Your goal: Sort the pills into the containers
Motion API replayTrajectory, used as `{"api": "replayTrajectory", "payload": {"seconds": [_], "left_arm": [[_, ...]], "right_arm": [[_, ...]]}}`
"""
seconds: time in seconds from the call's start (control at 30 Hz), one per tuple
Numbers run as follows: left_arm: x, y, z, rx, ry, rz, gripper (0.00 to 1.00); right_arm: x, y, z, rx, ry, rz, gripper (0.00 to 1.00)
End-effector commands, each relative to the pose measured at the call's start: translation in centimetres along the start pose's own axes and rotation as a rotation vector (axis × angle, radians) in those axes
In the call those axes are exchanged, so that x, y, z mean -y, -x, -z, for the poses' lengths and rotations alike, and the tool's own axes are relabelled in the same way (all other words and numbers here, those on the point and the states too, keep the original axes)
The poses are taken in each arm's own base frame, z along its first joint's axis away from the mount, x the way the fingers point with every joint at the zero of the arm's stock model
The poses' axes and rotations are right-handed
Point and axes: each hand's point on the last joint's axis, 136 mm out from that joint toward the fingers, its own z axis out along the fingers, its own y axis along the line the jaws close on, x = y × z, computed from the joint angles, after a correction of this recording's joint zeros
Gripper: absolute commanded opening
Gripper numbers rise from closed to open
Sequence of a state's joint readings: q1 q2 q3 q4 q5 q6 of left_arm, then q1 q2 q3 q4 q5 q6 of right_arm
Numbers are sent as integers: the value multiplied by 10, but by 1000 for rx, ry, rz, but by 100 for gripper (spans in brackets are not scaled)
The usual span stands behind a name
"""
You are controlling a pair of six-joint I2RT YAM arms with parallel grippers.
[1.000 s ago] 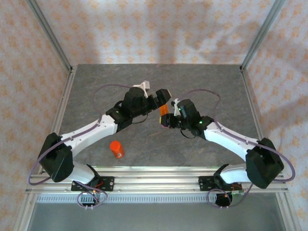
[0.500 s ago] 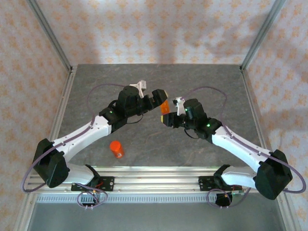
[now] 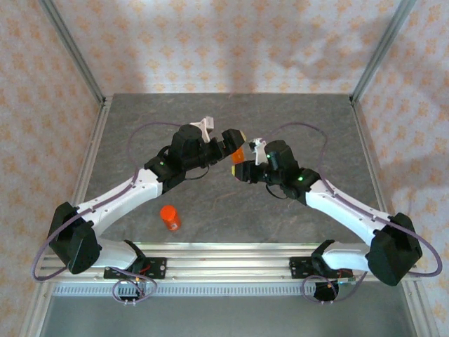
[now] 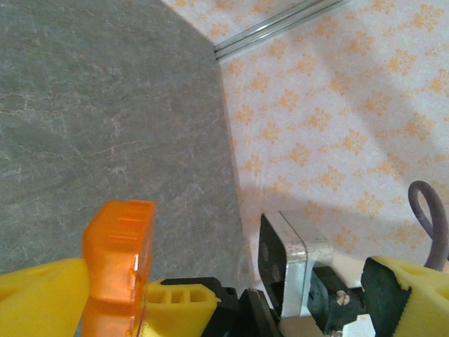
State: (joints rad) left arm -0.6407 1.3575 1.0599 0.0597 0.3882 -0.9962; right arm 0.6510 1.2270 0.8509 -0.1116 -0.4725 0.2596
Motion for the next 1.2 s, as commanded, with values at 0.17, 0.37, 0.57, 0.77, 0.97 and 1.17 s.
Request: {"api": "replayTrajectory", "payload": {"seconds": [0.17, 0.37, 0.57, 0.77, 0.97, 1.17], "left_arm": [[28, 8, -3, 17, -72, -17, 100], [29, 6, -10, 10, -72, -17, 100], [29, 4, -15, 4, -67, -17, 100], [32, -2, -19, -10, -76, -18, 100], [37, -8, -23, -24, -84, -20, 100], [39, -11, -25, -30, -90, -20, 100]], "right_arm": [[-13, 18, 3, 54, 45, 9, 35], [-15, 19, 3, 55, 57, 6, 35], [-16, 18, 3, 55, 64, 3, 35], [-14, 16, 1, 51, 62, -3, 35], [-13, 16, -1, 47, 60, -7, 35], [-12, 15, -3, 45, 56, -10, 35]]}}
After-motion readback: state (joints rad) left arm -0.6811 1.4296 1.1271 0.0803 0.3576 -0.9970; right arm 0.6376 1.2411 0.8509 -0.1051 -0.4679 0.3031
